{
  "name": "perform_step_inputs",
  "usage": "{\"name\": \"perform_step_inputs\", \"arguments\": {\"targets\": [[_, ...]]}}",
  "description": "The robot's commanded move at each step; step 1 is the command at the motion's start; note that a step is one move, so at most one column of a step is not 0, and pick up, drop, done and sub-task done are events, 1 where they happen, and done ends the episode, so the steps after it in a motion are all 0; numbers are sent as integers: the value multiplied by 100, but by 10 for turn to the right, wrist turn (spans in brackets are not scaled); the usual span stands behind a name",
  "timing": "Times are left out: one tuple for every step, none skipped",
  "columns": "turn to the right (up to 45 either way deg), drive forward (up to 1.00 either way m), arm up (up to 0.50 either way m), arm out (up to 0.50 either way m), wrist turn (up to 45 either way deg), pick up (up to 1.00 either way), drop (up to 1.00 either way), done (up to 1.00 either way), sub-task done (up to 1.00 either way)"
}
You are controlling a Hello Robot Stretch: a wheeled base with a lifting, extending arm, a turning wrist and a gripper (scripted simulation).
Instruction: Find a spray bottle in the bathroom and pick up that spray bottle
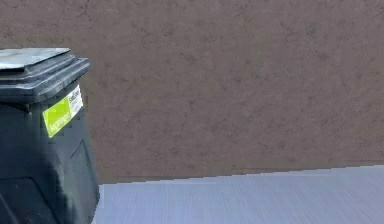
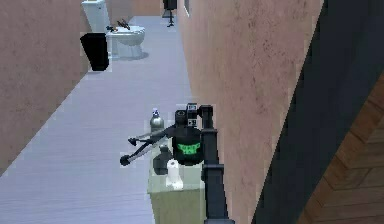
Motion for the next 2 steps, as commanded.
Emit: {"name": "perform_step_inputs", "arguments": {"targets": [[0, 0, 0, 0, 420, 0, 0, 0, 0], [0, 0, -30, 0, 0, 0, 0, 0, 0]]}}
